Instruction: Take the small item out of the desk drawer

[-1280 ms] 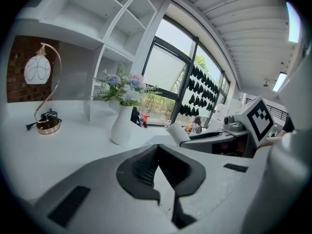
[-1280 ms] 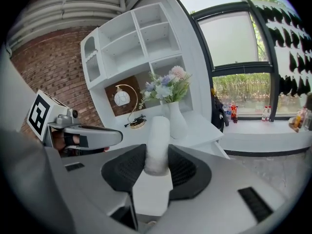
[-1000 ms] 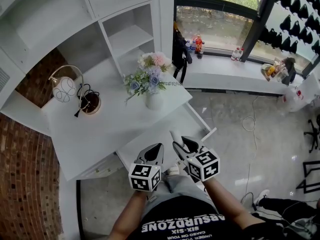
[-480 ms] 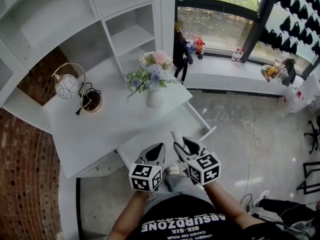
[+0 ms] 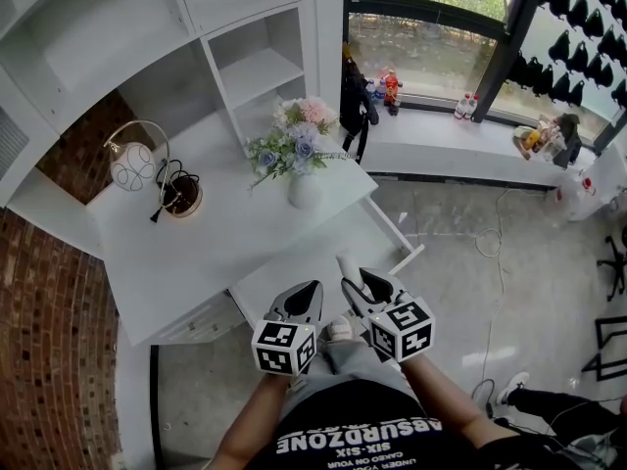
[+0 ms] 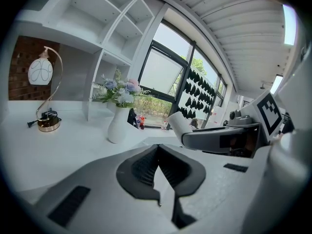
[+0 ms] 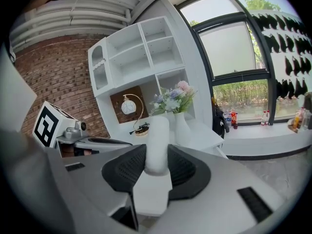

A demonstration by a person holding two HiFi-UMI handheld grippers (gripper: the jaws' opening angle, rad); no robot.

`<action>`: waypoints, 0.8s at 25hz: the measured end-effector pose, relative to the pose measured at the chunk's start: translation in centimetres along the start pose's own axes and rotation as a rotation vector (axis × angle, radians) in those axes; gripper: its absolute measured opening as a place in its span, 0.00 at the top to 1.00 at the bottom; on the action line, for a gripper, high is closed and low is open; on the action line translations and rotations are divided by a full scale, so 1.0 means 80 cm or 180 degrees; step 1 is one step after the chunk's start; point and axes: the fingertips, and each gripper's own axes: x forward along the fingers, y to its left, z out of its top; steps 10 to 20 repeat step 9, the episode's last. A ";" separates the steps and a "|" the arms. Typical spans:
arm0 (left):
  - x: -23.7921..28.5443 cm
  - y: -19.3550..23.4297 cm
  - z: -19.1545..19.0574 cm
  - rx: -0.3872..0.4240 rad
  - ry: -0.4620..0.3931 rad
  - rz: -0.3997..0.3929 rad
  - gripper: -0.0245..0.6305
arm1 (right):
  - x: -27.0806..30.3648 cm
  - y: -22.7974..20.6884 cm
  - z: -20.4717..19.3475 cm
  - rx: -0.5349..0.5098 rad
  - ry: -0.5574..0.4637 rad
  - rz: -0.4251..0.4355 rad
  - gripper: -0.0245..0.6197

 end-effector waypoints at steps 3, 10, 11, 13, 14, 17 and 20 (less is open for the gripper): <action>-0.001 0.001 -0.002 -0.0004 0.0011 0.0009 0.95 | -0.001 -0.001 -0.003 -0.0013 0.0018 -0.0012 0.76; 0.000 -0.004 -0.002 0.0006 0.0015 -0.0007 0.95 | -0.003 -0.003 -0.005 -0.0024 0.0047 -0.0019 0.76; 0.000 -0.004 -0.002 0.0006 0.0015 -0.0007 0.95 | -0.003 -0.003 -0.005 -0.0024 0.0047 -0.0019 0.76; 0.000 -0.004 -0.002 0.0006 0.0015 -0.0007 0.95 | -0.003 -0.003 -0.005 -0.0024 0.0047 -0.0019 0.76; 0.000 -0.004 -0.002 0.0006 0.0015 -0.0007 0.95 | -0.003 -0.003 -0.005 -0.0024 0.0047 -0.0019 0.76; 0.000 -0.004 -0.002 0.0006 0.0015 -0.0007 0.95 | -0.003 -0.003 -0.005 -0.0024 0.0047 -0.0019 0.76; 0.000 -0.004 -0.002 0.0006 0.0015 -0.0007 0.95 | -0.003 -0.003 -0.005 -0.0024 0.0047 -0.0019 0.76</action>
